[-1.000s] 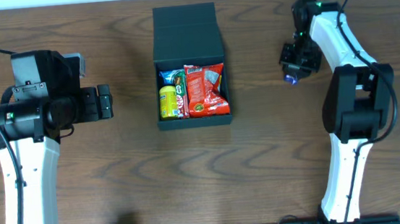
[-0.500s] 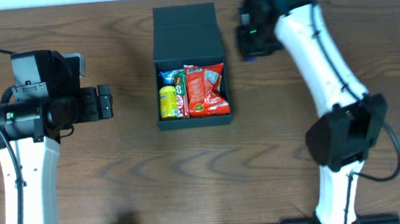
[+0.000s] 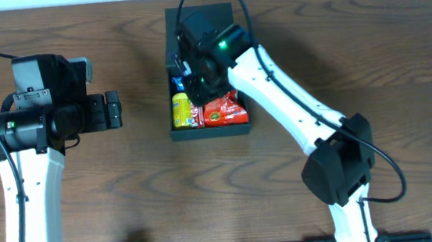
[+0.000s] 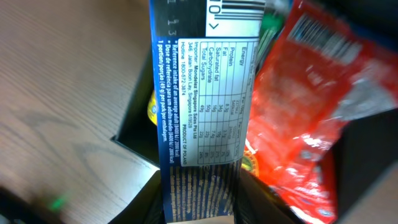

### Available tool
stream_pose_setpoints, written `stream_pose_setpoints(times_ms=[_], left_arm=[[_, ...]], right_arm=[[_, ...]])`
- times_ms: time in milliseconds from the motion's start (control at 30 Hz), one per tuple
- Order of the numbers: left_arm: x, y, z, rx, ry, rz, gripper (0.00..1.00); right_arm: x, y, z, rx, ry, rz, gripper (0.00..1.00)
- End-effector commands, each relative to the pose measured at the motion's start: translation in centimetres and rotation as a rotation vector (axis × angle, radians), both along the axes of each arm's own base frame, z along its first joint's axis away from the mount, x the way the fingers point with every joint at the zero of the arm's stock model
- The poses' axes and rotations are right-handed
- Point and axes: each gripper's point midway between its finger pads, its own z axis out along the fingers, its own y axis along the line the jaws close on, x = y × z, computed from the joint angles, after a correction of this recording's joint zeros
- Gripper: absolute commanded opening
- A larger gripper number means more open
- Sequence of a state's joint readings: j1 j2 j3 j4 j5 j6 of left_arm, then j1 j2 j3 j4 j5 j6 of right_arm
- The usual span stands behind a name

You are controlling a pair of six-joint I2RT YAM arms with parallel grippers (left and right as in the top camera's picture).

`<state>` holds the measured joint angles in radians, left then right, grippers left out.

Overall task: Pack container
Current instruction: 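Carry the dark blue bar into the box and release it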

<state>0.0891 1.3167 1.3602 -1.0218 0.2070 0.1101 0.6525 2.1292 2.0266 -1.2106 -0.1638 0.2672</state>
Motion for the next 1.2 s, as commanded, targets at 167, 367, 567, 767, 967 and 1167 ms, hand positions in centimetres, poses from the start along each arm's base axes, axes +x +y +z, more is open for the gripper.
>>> stream_pose_setpoints(times_ms=[167,367,567,767,967,1167], left_arm=[[0.1,0.0,0.2,0.005,-0.006,-0.015,0.95],[0.1,0.0,0.2,0.005,-0.007,-0.015,0.95],[0.2,0.0,0.3,0.006,-0.009,-0.015,0.95],[0.2,0.0,0.3,0.006,-0.011,-0.015,0.95],[0.2,0.0,0.3,0.006,-0.010,-0.015,0.95],[0.2,0.0,0.3,0.006,-0.010,-0.015,0.95]], right_arm=[[-1.5,-1.0,-4.2,-0.042,0.101,-0.135,0.01],[-1.9,-1.3,-5.5,-0.050,0.133,-0.206,0.01],[-1.5,-1.7,-5.7,-0.068,0.123,-0.274,0.01],[-1.4,-1.5,-5.7,-0.062,0.119,-0.273,0.56],[-1.4,-1.5,-5.4,-0.050,0.127,-0.272,0.90],[0.8,-1.1,-1.1,0.030,0.021,-0.237,0.78]])
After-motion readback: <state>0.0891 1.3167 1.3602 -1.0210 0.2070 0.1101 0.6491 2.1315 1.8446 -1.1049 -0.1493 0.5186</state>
